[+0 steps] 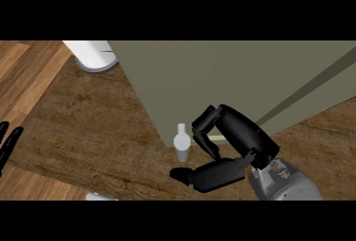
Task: Pick up the bottled water, place it into the cabinet and close the cabinet
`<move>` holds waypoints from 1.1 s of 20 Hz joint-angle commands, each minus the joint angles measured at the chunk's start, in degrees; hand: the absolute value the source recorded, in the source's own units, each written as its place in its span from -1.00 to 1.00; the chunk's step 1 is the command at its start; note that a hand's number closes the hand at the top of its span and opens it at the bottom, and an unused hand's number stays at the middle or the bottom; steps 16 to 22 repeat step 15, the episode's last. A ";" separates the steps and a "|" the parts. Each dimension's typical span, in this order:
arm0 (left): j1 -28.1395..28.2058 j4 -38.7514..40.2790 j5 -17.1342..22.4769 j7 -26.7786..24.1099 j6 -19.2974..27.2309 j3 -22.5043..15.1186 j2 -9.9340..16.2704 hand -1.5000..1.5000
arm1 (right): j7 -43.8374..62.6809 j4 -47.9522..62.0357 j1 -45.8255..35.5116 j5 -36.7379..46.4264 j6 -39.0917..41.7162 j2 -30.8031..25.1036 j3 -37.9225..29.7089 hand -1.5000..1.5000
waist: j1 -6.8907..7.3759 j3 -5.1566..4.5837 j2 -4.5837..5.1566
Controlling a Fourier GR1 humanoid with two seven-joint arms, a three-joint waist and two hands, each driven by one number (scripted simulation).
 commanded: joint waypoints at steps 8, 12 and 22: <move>1.11 2.12 -0.02 -0.66 -1.72 0.30 -0.76 -1.00 | 0.77 24.63 -25.46 -0.71 -20.72 2.74 -9.87 -1.00 | -1.22 0.29 -0.32; 1.54 2.08 0.24 -1.00 -1.93 0.68 -1.07 -1.00 | 0.23 28.41 -27.96 -4.04 -23.80 2.76 -11.98 -1.00 | -1.57 0.38 -0.17; 1.85 1.45 0.17 -0.59 -1.88 1.20 -0.33 -1.00 | -0.79 30.63 -29.92 -5.10 -25.96 2.76 -11.02 -1.00 | -1.65 0.46 -0.27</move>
